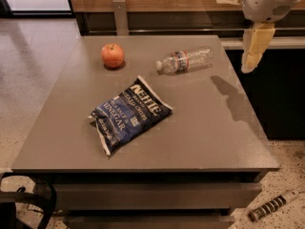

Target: Place water bottle upright

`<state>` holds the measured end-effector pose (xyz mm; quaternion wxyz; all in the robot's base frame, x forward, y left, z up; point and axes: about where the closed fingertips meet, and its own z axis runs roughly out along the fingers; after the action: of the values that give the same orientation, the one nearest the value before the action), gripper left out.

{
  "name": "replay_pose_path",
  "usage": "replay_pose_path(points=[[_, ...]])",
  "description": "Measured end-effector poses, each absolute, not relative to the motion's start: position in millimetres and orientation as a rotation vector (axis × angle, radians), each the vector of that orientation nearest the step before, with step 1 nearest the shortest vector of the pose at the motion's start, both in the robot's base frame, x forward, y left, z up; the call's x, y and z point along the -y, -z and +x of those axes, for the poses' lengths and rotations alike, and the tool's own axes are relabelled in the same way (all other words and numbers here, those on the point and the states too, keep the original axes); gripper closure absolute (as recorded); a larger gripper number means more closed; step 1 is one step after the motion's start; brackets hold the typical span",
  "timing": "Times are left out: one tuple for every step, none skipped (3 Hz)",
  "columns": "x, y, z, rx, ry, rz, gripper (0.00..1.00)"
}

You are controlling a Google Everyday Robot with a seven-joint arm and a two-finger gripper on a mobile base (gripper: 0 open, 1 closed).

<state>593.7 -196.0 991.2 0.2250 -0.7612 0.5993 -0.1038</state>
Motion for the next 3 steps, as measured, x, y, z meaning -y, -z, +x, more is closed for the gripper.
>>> replay_pose_path(points=[[186.1,-979.0,619.2,-1.62,0.266,-2.167,0.0],[162.3,-946.9,661.6,-1.54,0.145,-2.288,0.0],[145.0,-927.3,681.1,-1.501,0.062,-2.33,0.0]])
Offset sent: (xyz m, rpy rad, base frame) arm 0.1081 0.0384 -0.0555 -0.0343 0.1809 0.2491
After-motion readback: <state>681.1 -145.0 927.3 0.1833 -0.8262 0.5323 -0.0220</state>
